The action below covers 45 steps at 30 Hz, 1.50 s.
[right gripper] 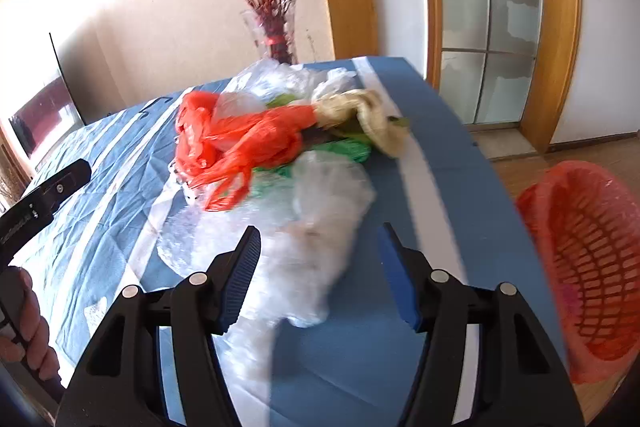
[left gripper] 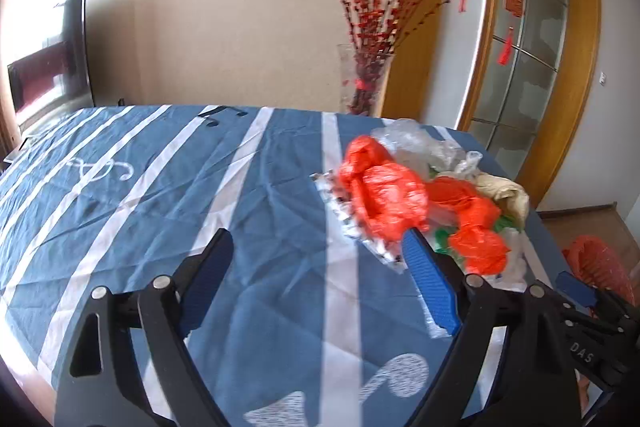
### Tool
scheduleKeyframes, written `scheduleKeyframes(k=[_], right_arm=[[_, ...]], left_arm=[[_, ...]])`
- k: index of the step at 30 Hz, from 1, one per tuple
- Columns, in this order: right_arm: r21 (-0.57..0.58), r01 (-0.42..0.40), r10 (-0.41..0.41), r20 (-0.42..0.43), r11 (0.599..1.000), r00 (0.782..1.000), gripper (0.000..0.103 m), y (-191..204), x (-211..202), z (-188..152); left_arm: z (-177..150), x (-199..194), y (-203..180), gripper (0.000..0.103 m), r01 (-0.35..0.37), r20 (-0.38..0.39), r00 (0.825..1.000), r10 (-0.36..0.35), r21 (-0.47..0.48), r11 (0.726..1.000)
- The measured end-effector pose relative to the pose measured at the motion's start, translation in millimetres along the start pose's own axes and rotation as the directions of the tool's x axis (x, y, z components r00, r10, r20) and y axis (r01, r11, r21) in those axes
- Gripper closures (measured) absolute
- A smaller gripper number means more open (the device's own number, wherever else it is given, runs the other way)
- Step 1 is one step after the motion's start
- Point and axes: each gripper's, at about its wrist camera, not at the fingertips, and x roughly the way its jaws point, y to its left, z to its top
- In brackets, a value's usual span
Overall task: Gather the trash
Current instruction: 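Grasp the clear plastic bag on the table with the right gripper, then carry the clear bag to the basket while the left gripper holds the red bag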
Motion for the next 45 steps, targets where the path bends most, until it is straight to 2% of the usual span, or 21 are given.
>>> scheduleKeyframes(k=[6,9,13,20,25,28,32,35,40,45], right_arm=[[0.012,0.022,-0.022,-0.06,1.0,0.998,0.042,13.2,20.4,-6.2],[0.0,0.061,-0.061,-0.088,0.998,0.994,0.042,13.7,29.0,-12.5],[0.034,0.053,-0.05,-0.1,0.998,0.994,0.057,-0.7,27.7,-21.0],[0.037,0.089,-0.085,-0.082,0.995,0.993,0.07,-26.3,17.5,-24.1],[0.042,0.145,-0.142,-0.068,0.989,0.988,0.076,-47.2,9.4,-25.7],[0.083,0.153,-0.148,-0.063,0.985,0.987,0.077,-65.3,1.0,-25.5],[0.116,0.147,-0.142,-0.051,0.982,0.989,0.077,-76.5,-9.2,-25.8],[0.125,0.143,-0.138,-0.047,0.982,0.989,0.077,-81.3,-14.5,-26.4],[0.14,0.139,-0.133,-0.051,0.98,0.99,0.077,-90.2,-16.9,-28.2],[0.159,0.127,-0.118,-0.065,0.979,0.991,0.077,-96.4,-14.1,-31.0]], left_arm=[[-2.7,0.4,12.2,0.019,0.001,-0.006,1.0,-0.002,-0.02,1.0],[-3.7,1.5,11.6,0.019,0.009,-0.012,1.0,-0.01,-0.018,1.0],[-6.9,2.0,6.9,0.019,0.019,-0.015,1.0,-0.019,0.0,1.0],[-6.3,6.4,-11.6,0.019,0.063,-0.027,0.998,-0.063,0.03,0.998],[1.1,9.2,-40.9,0.019,0.127,-0.034,0.992,-0.125,0.06,0.99],[9.4,14.9,-65.8,0.019,0.173,-0.038,0.985,-0.17,0.094,0.981],[18.9,35.0,-105.9,0.029,0.22,-0.082,0.974,-0.209,0.148,0.964],[18.7,51.9,-129.1,0.035,0.226,-0.121,0.971,-0.206,0.186,0.956],[14.0,73.7,-150.8,0.041,0.201,-0.162,0.973,-0.166,0.236,0.951],[9.6,89.6,-154.5,0.047,0.202,-0.205,0.966,-0.156,0.23,0.952]])
